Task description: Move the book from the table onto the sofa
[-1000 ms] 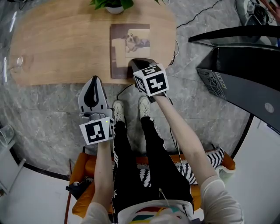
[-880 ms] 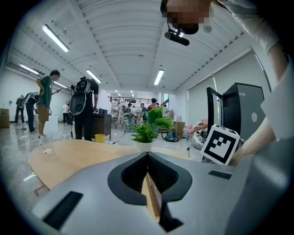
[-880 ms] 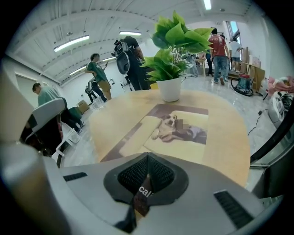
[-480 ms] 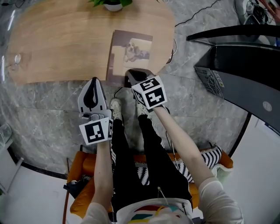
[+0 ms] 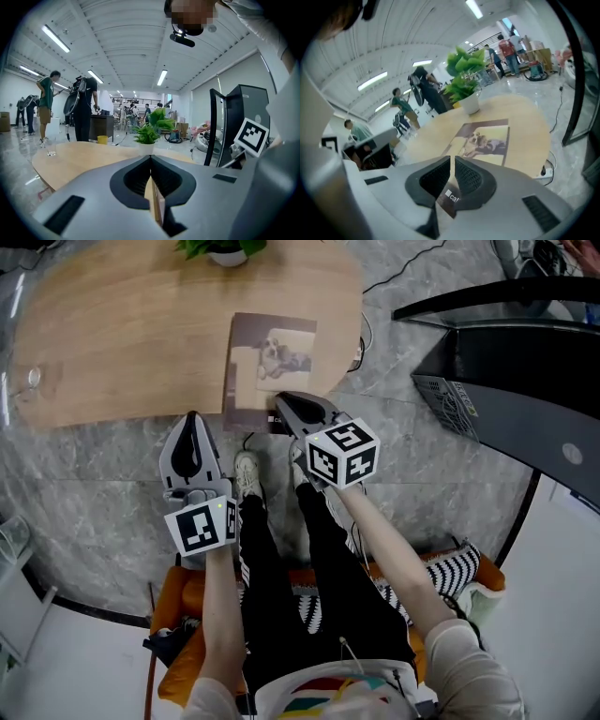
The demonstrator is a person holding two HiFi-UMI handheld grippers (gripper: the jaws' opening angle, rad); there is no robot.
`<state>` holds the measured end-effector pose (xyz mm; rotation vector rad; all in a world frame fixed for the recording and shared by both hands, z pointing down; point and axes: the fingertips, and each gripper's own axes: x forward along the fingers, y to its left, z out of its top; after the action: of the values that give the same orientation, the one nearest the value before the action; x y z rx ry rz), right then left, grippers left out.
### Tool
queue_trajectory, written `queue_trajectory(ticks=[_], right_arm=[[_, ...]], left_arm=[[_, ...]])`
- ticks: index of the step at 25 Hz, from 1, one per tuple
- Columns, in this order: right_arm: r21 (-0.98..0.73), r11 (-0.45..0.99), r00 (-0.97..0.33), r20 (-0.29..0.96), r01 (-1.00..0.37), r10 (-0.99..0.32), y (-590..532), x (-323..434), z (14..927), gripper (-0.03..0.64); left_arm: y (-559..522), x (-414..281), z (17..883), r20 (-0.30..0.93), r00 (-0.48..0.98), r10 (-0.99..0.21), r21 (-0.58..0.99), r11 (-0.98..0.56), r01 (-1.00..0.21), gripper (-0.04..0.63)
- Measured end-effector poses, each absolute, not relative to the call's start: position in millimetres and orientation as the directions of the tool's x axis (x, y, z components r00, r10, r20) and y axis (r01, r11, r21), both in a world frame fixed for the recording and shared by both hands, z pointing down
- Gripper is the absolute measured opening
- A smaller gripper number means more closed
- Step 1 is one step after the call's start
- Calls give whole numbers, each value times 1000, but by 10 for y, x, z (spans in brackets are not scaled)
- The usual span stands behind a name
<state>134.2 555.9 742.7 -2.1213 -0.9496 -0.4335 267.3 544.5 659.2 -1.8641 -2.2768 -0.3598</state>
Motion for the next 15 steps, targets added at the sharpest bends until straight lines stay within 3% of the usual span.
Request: queue_trajectory(ticks=[1,4,6,10,15], right_arm=[[-542,-398,669,538,740,512,5551,1244,7370,18],[-631,-258,653,540,732,531,5453,914,7462,266],[-694,-138,650,560,707,514,5348,721,7667,348],[-811,62,712,545,582,443,5106,560,8026,368],[-901,112,822,429,419,375,5031,775,8142,368]], left_arm=[[5453,2683,6592,286,-199,937,72,186,980,6],[5475,2700,6628,293,-193,936,75,178,981,6],[5494,2686,6643,296,-194,935,75,180,981,6],[5524,2578,6678,303,-218,928,74,205,976,6],[5555,2482,6753,322,-241,915,67,232,970,6]])
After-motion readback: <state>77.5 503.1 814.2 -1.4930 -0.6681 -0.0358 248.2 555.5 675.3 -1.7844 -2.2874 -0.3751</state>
